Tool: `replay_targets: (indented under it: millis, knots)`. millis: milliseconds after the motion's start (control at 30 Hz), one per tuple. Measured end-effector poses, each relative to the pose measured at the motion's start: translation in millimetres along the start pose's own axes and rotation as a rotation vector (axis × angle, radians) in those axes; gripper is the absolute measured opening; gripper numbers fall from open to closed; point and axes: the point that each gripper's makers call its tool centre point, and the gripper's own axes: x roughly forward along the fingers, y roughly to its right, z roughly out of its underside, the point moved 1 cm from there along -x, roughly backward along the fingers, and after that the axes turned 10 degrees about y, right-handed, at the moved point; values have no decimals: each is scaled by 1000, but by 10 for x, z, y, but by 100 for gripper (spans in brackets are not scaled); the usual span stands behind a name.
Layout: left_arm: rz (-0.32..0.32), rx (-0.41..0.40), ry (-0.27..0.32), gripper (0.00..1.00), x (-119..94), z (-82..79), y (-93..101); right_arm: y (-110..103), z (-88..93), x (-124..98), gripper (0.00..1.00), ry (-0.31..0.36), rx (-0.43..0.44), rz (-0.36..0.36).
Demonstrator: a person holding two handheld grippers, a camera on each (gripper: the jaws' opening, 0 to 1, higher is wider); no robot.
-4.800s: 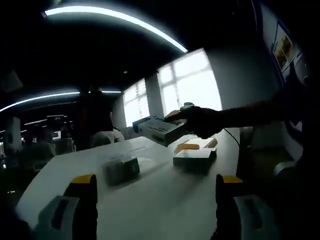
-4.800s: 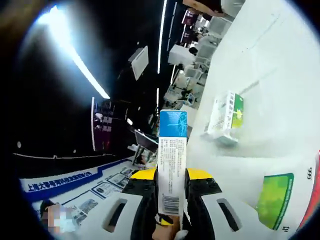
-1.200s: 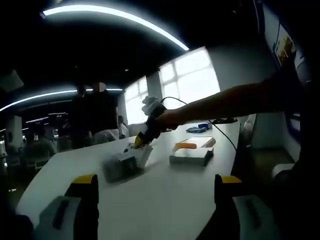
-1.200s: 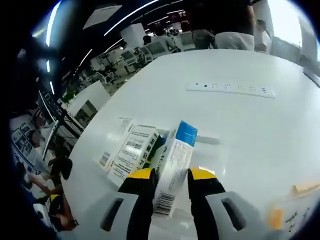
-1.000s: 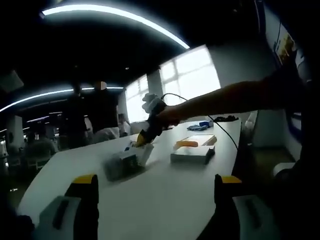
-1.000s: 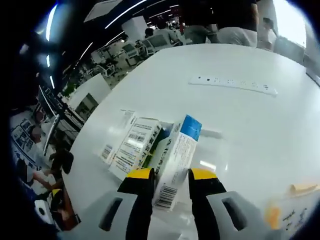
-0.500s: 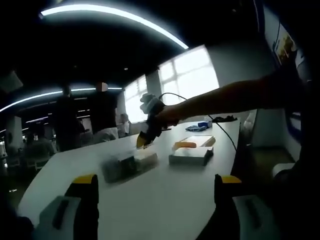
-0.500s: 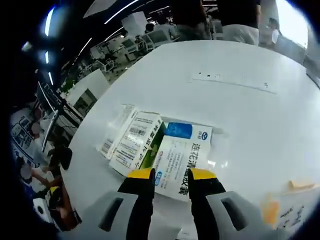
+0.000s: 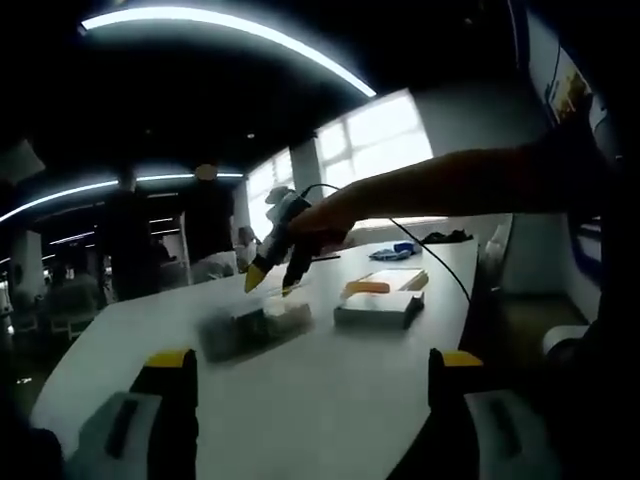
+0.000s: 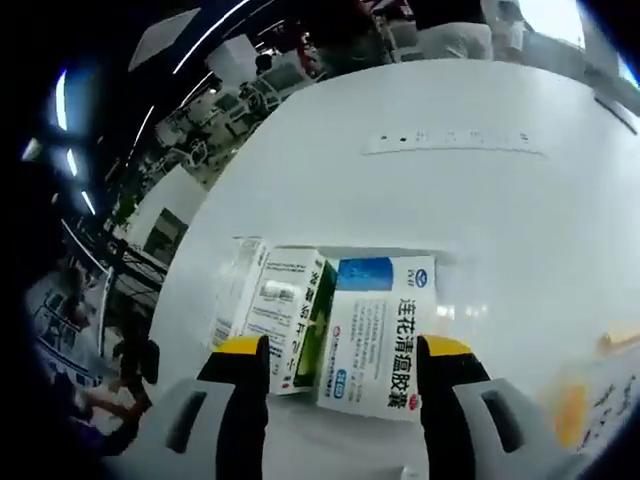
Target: Arrange the small medicine boxes into an aligned row inside the storage area until every box is upright, visible, and separated from the surrounding clutter.
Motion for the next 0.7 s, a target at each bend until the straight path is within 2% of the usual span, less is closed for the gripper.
replay_targets:
  millis: [133, 233, 367, 500, 533, 667, 700]
  knots:
    - [-4, -11, -1, 95, 1, 31, -23, -62, 11, 75, 74, -2, -32, 5]
    - [-1, -32, 4, 94, 1, 42, -9, -13, 10, 133, 75, -18, -89, 48]
    - [1, -38, 12, 94, -16, 37, 0, -27, 27, 152, 76, -28, -105, 64]
    - [-2, -43, 11, 94, -34, 46, -20, -119, 26, 140, 85, -26, -44, 29]
    - [-3, -44, 13, 94, -35, 41, -24, -161, 18, 132, 86, -25, -6, 8]
    - [0, -40, 14, 94, -30, 29, -20, -215, -26, 89, 86, -25, 112, -49]
    - [1, -39, 13, 94, -29, 30, -17, -191, -36, 76, 86, -25, 104, -45]
